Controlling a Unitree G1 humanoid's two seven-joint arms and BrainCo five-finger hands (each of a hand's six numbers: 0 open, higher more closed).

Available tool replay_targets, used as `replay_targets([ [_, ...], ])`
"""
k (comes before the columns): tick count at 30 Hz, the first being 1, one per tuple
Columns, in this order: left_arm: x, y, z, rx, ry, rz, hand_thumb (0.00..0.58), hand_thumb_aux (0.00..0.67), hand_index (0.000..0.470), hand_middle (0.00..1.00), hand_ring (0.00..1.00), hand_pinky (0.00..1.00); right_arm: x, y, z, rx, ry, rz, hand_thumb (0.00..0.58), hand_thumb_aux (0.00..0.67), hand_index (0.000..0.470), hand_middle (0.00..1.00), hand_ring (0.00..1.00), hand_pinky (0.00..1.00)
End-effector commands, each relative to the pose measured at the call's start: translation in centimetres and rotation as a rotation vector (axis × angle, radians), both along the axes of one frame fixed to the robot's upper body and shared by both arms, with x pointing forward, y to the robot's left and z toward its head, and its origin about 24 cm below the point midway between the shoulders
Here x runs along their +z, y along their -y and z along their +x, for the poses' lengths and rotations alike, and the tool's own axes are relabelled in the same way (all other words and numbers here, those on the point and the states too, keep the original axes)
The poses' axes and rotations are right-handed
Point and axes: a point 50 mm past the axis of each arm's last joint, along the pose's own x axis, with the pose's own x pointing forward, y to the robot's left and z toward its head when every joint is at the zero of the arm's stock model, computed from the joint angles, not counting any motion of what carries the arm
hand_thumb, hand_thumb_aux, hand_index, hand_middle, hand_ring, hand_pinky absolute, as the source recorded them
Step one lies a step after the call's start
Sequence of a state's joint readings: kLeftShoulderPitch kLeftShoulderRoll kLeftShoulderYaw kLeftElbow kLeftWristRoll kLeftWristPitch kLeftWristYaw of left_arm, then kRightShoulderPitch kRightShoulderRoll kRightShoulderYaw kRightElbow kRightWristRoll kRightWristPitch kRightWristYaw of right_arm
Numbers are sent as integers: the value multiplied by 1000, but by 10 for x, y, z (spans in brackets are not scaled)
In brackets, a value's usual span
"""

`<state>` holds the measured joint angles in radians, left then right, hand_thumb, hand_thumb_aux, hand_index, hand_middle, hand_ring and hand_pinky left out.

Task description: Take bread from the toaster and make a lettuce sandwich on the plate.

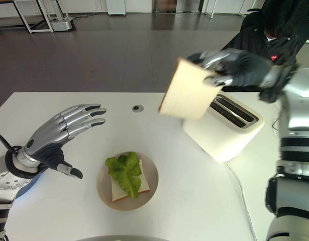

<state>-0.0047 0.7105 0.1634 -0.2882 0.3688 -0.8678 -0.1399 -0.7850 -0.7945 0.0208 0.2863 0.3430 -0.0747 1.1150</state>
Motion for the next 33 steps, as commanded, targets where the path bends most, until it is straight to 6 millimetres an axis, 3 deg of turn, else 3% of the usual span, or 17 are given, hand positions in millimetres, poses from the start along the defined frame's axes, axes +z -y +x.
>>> replay_targets([
  [1,-3,11,-12,-43,-16,85,0,0,0,0,0,0,-33,-55,9,200,-202,-32,580,670,470,0,0,0],
  [7,-15,26,-17,-80,-73,145,0,0,0,0,0,0,-82,-108,6,295,-387,-97,580,670,470,0,0,0],
  [13,-23,40,-22,-120,-87,211,0,0,0,0,0,0,-127,-122,-5,312,-516,-197,580,670,470,0,0,0],
  [18,-30,42,-24,-121,-131,248,0,0,0,0,0,0,-147,-132,-11,316,-568,-217,580,670,470,0,0,0],
  [24,-52,43,-24,-139,-283,299,0,0,0,0,0,0,-152,-139,-9,289,-571,-203,580,670,470,0,0,0],
  [33,-71,34,-28,-126,-458,343,0,0,0,0,0,0,-175,-138,-13,271,-434,-351,580,670,470,0,0,0],
])
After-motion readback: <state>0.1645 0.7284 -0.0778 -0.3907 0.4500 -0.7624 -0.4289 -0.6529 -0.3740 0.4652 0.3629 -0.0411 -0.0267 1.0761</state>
